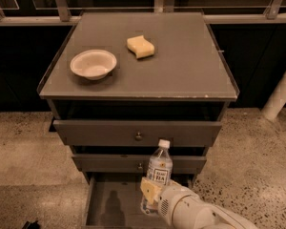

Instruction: Pick blue plastic bottle from bottom drawer and place on counter

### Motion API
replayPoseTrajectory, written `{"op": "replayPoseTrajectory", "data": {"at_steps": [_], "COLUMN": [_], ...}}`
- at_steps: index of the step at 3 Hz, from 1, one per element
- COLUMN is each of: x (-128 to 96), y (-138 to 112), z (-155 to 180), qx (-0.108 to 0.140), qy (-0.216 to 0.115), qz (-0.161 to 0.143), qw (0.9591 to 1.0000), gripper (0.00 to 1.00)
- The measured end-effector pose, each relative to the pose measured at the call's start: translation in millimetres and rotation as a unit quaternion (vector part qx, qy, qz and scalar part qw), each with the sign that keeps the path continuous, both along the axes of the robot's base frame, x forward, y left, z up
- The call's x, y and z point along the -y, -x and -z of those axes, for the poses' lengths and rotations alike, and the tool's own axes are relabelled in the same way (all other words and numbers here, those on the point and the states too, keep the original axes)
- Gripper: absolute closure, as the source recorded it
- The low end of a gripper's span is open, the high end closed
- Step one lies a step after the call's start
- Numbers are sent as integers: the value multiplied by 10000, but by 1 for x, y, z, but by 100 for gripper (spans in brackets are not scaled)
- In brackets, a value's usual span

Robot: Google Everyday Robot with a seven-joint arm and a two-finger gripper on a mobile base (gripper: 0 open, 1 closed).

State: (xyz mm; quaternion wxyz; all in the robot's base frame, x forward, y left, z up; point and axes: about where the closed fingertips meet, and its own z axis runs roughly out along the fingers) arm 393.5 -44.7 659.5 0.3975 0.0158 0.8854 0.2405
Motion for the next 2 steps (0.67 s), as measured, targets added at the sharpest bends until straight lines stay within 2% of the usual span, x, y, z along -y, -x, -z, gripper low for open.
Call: {"op": "replayPoseTrajectory", "data": {"at_steps": [1, 2], "x": [0, 2], "y": [0, -2], "z": [0, -16], "qx": [2, 304], "qy": [0, 29], "qz": [1, 109], "qw": [10000, 9995], "gripper": [100, 100]}}
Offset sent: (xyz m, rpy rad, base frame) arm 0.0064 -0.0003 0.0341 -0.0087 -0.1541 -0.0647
